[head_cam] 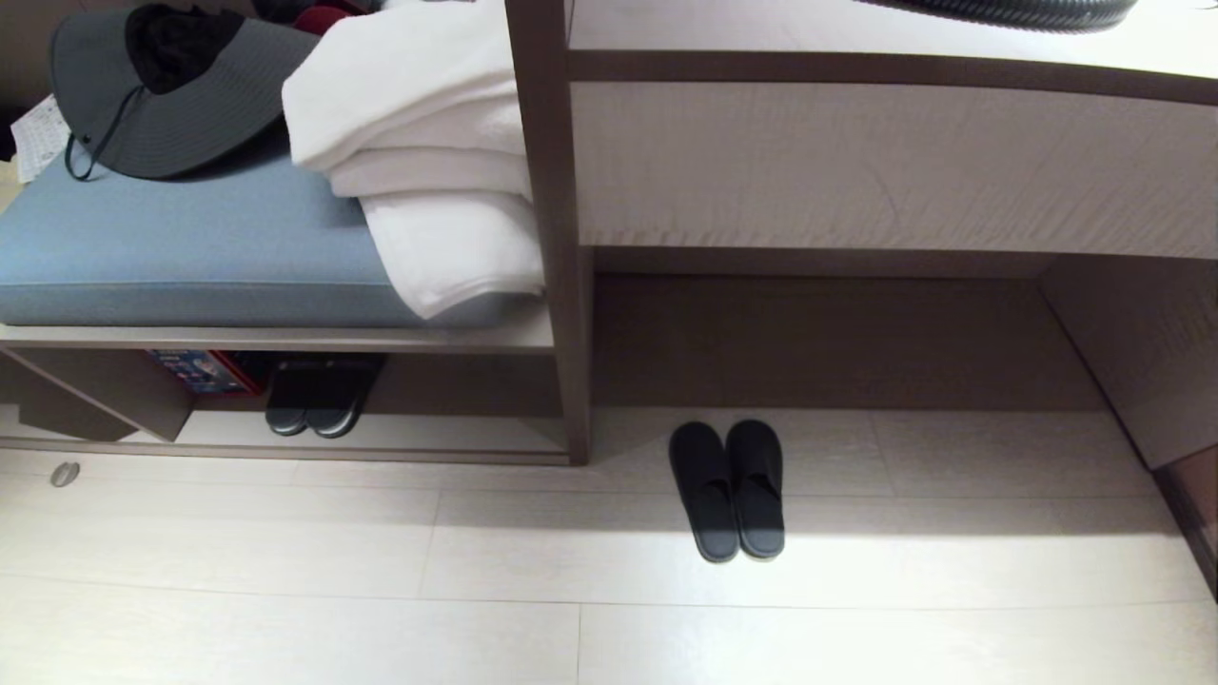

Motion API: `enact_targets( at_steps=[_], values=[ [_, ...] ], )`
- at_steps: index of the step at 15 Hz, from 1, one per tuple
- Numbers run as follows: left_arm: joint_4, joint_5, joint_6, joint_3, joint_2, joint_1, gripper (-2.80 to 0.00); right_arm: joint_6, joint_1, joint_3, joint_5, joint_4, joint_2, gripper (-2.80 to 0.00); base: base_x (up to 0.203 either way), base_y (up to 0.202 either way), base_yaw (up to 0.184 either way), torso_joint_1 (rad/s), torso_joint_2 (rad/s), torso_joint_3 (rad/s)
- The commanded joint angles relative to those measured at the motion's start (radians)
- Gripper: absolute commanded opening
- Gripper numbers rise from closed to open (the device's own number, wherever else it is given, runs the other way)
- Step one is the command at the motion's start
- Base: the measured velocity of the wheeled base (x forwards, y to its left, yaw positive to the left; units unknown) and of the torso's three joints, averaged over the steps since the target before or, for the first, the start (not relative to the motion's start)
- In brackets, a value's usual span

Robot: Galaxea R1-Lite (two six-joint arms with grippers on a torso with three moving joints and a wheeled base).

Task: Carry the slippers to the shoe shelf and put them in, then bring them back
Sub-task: Pick up the slippers on the floor

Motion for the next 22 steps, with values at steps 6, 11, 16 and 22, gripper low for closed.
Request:
enact_targets(
  at_steps=[6,11,16,22],
  values=[
    [0.002,0.000,0.001,0.000,0.000,0.000,-2.80,0.000,0.000,0.000,0.000,0.000,0.000,-2.80,0.000,0.000,0.000,0.004,0.00,-0.197],
    [0.000,0.000,0.001,0.000,0.000,0.000,-2.80,-0.002,0.000,0.002,0.002,0.000,-0.002,-2.80,0.000,0.000,0.000,0.001,0.00,-0.195],
    [0.000,0.000,0.001,0.000,0.000,0.000,-2.80,-0.002,0.000,0.000,0.002,0.000,-0.002,-2.80,0.000,0.000,0.000,0.002,0.00,-0.197],
    [0.000,0.000,0.001,0.000,0.000,0.000,-2.80,-0.002,0.000,0.000,0.002,0.000,-0.002,-2.80,0.000,0.000,0.000,0.001,0.00,-0.199]
  ],
)
